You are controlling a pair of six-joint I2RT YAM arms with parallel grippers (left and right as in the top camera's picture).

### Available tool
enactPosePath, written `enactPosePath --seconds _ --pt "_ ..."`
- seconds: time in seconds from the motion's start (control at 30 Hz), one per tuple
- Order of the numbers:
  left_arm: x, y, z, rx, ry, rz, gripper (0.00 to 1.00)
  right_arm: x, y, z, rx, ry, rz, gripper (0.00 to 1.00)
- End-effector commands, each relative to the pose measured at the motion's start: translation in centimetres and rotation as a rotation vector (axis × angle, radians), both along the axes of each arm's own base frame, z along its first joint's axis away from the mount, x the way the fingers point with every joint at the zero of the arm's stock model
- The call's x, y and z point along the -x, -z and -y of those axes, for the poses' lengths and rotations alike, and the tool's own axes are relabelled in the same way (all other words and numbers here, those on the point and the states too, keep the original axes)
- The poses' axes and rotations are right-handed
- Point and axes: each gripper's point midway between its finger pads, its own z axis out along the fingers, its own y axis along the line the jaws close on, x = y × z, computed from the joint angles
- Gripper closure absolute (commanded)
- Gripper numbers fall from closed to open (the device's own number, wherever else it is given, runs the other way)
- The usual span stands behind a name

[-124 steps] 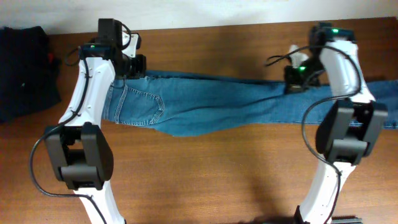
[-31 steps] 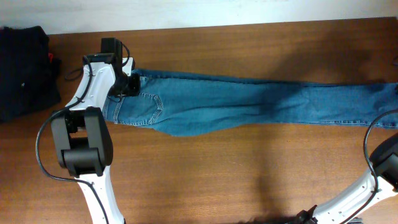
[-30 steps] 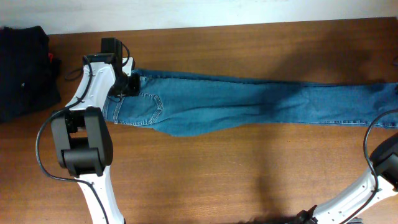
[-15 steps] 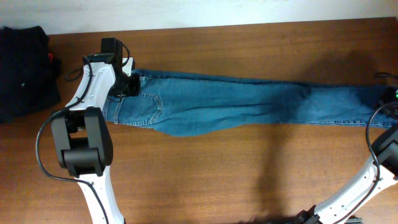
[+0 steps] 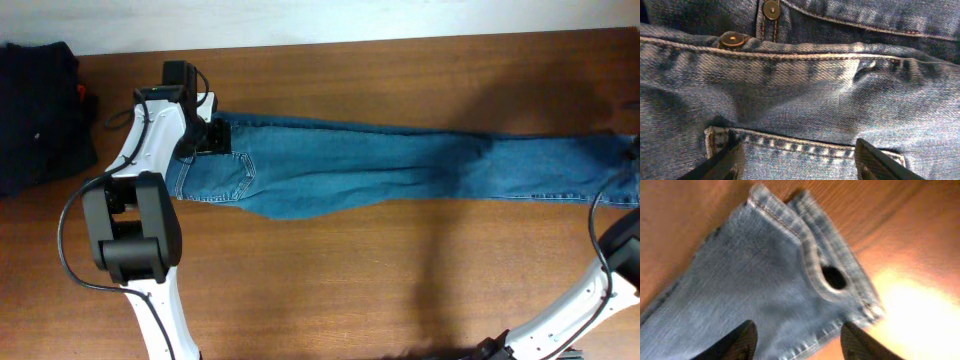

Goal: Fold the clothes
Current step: 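Move the right gripper back to the leg hem end and grasp it, then close the right gripper on the hem while the left holds the waistband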

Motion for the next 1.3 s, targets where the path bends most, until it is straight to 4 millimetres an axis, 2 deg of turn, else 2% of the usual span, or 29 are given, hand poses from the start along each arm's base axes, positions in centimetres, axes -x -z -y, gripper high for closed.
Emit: enactPosePath --seconds 0.0,0.17,0.43,0.73,0.87,1.03,1.27 --pt "0.2 0.5 -1.8 -0.055 -0.024 -0.012 0.28 2.0 -3.1 1.6 0.038 0.080 0.020 0.38" --pt "0.2 0.5 -1.8 -0.054 -0.024 -0.012 0.28 3.7 -0.9 1.9 -0.002 0.120 -0.006 0.34" --pt "0.2 0.5 -1.7 -0.048 -0.022 -0.012 0.28 4.2 1.9 1.5 -0.019 0.101 -0.019 0.31" --pt "0.2 0.5 -1.7 -0.048 -0.022 -0.013 0.28 4.4 4.5 1.1 -0.037 0.146 -0.019 0.19" --pt "0.2 0.5 -1.7 -0.047 -0.022 -0.013 0.28 4.6 5.8 1.0 -0.056 0.234 -0.004 0.07" --pt "0.5 0.5 -1.6 -0.048 -0.021 -0.025 0.28 4.5 6.4 1.0 -0.065 0.281 0.010 0.03" --pt "0.4 0.5 -1.6 -0.048 -0.021 -0.023 0.28 2.2 6.8 0.3 -0.117 0.240 0.135 0.03"
